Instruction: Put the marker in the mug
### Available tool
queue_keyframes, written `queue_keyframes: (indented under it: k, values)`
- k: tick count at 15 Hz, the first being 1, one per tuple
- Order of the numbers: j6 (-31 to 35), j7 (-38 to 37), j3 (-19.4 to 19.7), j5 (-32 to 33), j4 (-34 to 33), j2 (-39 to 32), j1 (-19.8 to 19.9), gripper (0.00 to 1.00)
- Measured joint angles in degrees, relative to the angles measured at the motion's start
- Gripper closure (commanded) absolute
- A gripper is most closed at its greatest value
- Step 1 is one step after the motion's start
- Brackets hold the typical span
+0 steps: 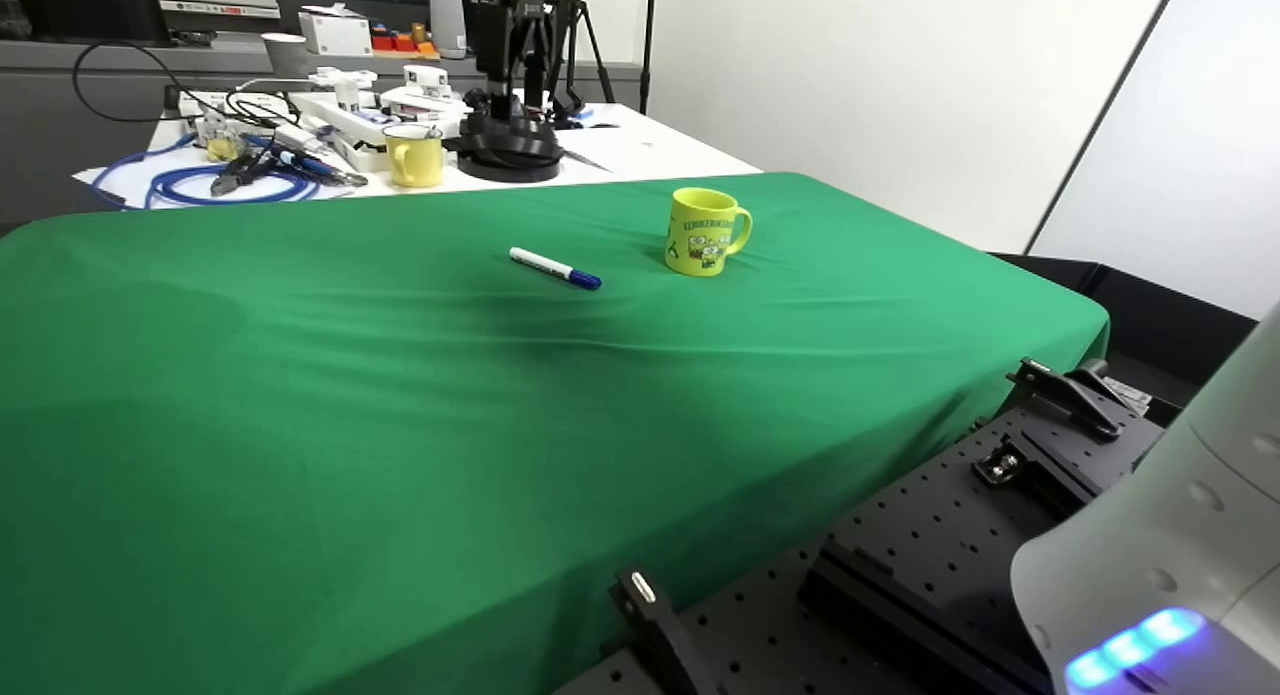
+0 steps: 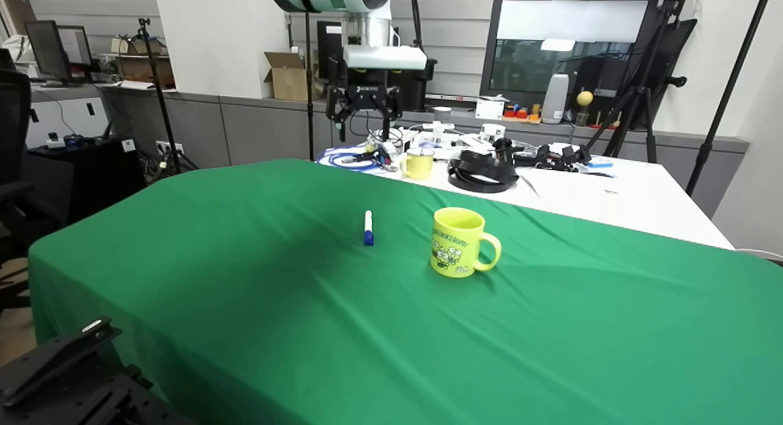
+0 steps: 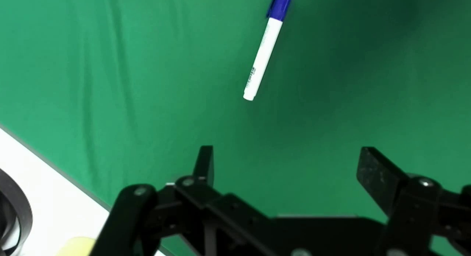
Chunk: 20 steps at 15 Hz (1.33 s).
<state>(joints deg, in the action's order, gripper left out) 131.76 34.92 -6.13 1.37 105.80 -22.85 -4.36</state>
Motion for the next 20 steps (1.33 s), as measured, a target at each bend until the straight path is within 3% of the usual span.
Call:
queue_keyframes:
  k: [14, 20]
  values:
    - [0.3, -3.0, -0.4, 0.0, 0.2, -2.4, 1.1, 0.0]
    - [4.7, -5.3, -0.1, 0.0, 0.4, -5.6, 1.2, 0.0]
